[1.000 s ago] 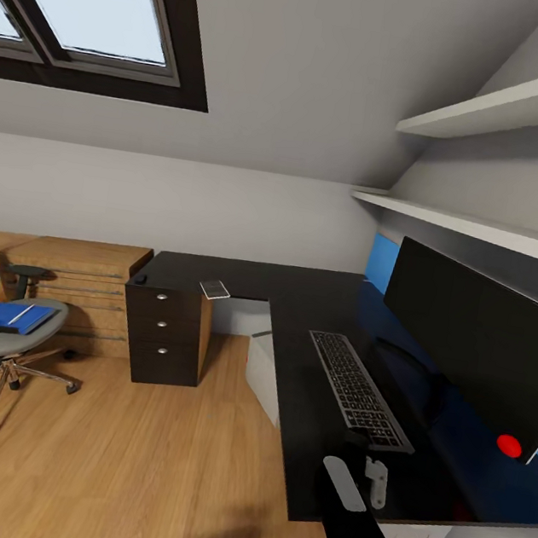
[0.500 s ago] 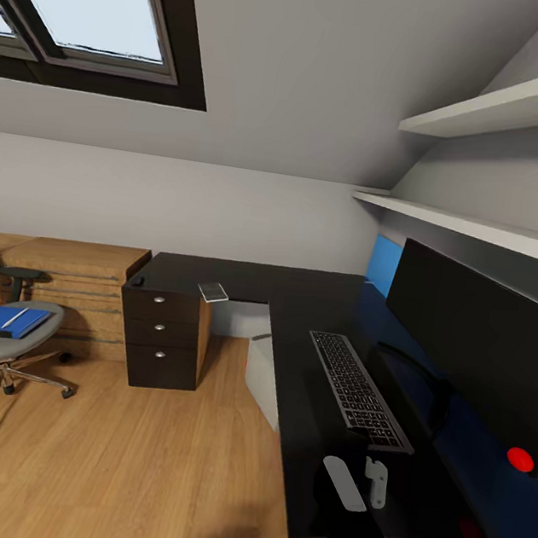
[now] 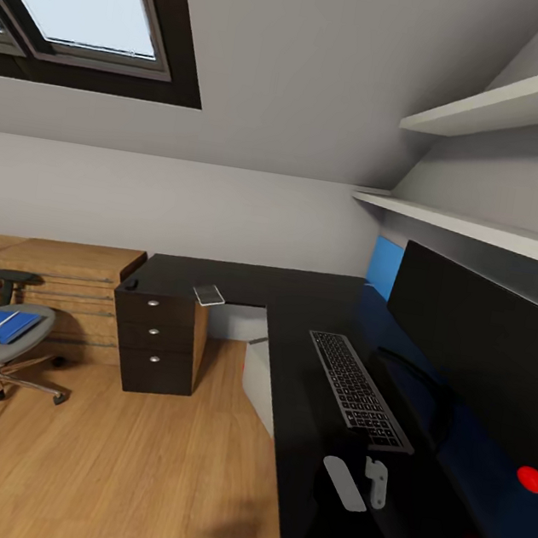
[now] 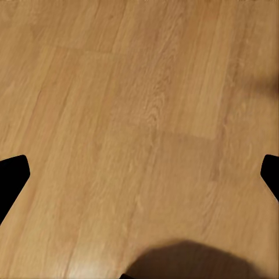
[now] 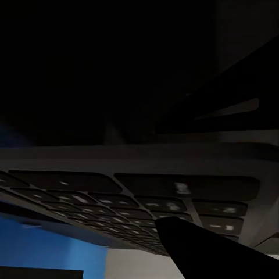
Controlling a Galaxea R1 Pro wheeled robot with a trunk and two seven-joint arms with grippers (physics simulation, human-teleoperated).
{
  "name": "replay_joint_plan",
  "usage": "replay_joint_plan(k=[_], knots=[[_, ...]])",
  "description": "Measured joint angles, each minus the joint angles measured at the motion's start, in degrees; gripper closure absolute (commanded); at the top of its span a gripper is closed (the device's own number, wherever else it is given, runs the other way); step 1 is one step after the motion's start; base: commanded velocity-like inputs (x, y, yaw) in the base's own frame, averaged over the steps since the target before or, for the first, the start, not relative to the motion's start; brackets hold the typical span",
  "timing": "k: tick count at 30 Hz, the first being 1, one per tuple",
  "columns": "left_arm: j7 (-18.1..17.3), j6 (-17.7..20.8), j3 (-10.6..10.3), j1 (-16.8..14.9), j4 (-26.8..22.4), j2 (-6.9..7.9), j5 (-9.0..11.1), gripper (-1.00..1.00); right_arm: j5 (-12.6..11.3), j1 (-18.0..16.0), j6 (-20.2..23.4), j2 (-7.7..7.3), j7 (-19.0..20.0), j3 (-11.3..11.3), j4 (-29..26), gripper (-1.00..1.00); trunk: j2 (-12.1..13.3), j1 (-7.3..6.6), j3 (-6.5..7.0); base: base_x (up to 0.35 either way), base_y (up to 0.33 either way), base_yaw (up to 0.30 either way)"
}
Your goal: In the bedroom, organize the workspace by keeping the computer under the desk, ensuring the monitor is on the desk, placing the keyboard on the desk next to the monitor, placing the mouse on the desk next to the keyboard, moving the folder from the swivel chair onto the desk next to the mouse, stacking the notebook on top of the folder with the pen on top of the notebook, and positioning the swivel chair next to the desk.
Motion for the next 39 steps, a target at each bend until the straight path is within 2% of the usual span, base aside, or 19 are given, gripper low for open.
replay_joint_plan(k=[13,39], knots=[[0.0,0.0,0.0,0.0,0.0,-0.04,-0.1,-1.0,0.0,0.0,0.0,0.0,0.0,0.0,0.0,1.0,0.0,0.0,0.0,0.005,-0.002,0.0],[0.0,0.0,0.0,0.0,0.0,0.0,0.0,-1.0,0.0,0.0,0.0,0.0,0.0,0.0,0.1,1.0,0.0,0.0,0.0,0.026,-0.065,0.0]])
